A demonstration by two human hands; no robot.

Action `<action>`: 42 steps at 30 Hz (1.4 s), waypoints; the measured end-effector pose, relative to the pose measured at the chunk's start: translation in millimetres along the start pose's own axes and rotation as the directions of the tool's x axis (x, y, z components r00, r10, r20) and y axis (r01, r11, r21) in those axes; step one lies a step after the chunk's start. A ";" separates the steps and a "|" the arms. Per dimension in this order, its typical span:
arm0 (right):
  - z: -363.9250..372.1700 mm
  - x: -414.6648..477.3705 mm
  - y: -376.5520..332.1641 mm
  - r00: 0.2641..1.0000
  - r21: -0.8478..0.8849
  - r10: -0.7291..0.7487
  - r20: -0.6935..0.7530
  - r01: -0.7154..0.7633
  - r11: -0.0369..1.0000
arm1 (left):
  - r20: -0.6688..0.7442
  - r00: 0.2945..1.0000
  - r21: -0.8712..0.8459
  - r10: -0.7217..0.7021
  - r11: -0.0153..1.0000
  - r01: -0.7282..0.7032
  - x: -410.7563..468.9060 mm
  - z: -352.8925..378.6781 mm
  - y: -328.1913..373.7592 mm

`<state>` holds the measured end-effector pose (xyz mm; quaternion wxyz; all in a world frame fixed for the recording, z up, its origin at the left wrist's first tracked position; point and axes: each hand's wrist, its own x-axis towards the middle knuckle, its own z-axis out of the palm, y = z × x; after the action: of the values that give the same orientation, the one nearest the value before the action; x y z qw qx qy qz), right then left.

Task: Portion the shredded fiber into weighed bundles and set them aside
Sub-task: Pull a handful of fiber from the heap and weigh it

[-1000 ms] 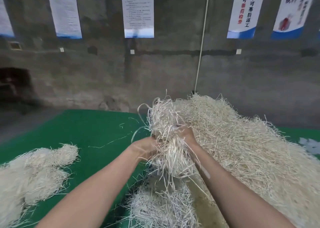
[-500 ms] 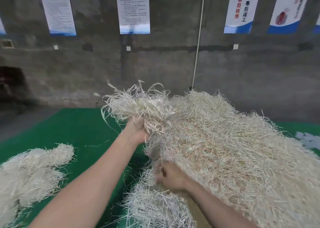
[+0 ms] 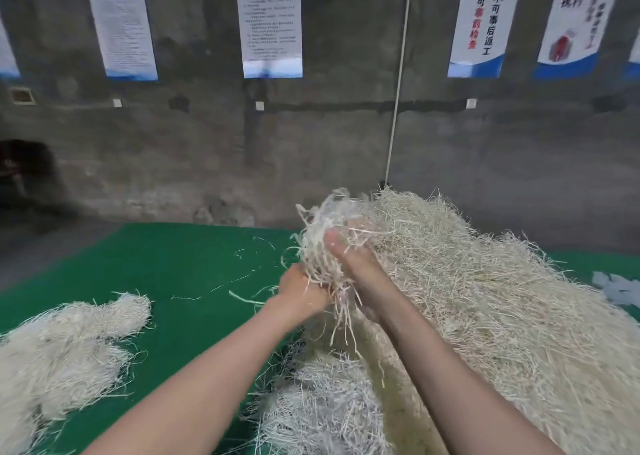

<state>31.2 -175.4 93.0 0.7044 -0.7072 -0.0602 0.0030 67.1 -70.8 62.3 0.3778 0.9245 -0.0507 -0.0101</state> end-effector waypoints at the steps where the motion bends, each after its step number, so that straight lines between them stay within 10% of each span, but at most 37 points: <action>1: 9.5 -1.3 -1.3 0.999 -0.057 0.017 -0.048 -0.020 0.998 | 0.010 1.000 0.111 -0.015 0.994 0.014 -7.5 -0.1 0.8; 7: -3.7 9.0 4.5 0.901 0.056 0.109 -0.420 -0.094 0.994 | -0.269 0.873 -0.090 0.408 0.891 -0.444 -34.0 -14.1 14.8; 10: -17.3 6.6 5.6 0.861 0.135 0.199 -0.468 -0.153 0.979 | -0.289 0.931 -0.555 0.225 0.753 -0.354 -53.2 -22.7 6.0; 14: -22.3 0.8 15.4 0.825 0.278 0.296 -0.482 -0.177 0.944 | -0.724 0.686 -0.459 0.074 0.691 -0.559 -77.3 -37.7 -10.3; 17: 2.3 -13.7 20.3 0.826 0.289 0.290 -0.483 -0.163 0.943 | -0.212 0.977 -0.846 0.032 0.494 -0.200 -94.0 -29.7 -10.0; 20: 48.6 -41.3 35.1 0.921 -0.086 0.057 -0.384 -0.097 0.992 | 0.173 0.984 -0.914 0.050 0.381 0.141 -101.7 -15.7 -7.8; 24: 67.4 -68.5 54.7 0.985 -0.490 -0.046 -0.165 -0.042 0.871 | 0.110 0.968 -0.909 -0.225 0.371 0.190 -90.9 -10.5 -40.8; 28: 67.8 -107.8 66.9 0.978 -0.246 -0.189 -0.085 0.164 0.955 | 0.098 0.889 -0.928 -0.447 0.282 0.244 -90.0 -13.2 -75.1; 33: 98.5 -111.4 87.6 0.935 -0.623 -0.352 0.052 0.306 0.720 | 0.091 0.983 -0.822 -0.159 0.546 0.164 -125.0 5.8 -88.3; 37: 103.2 -105.6 86.3 0.983 -0.503 -0.159 0.095 0.185 0.844 | 0.055 0.997 -0.658 -0.056 0.749 0.078 -142.7 6.7 -96.8; 42: 135.3 -136.4 117.7 0.984 -0.233 -0.143 -0.111 0.114 0.966 | 0.197 0.965 -0.760 -0.175 0.594 0.263 -161.6 -6.0 -120.9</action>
<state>-106.8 -52.9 -36.3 0.6207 -0.7759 -0.0609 -0.0944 -82.9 35.6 -21.2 0.7337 0.6659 0.0536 -0.1245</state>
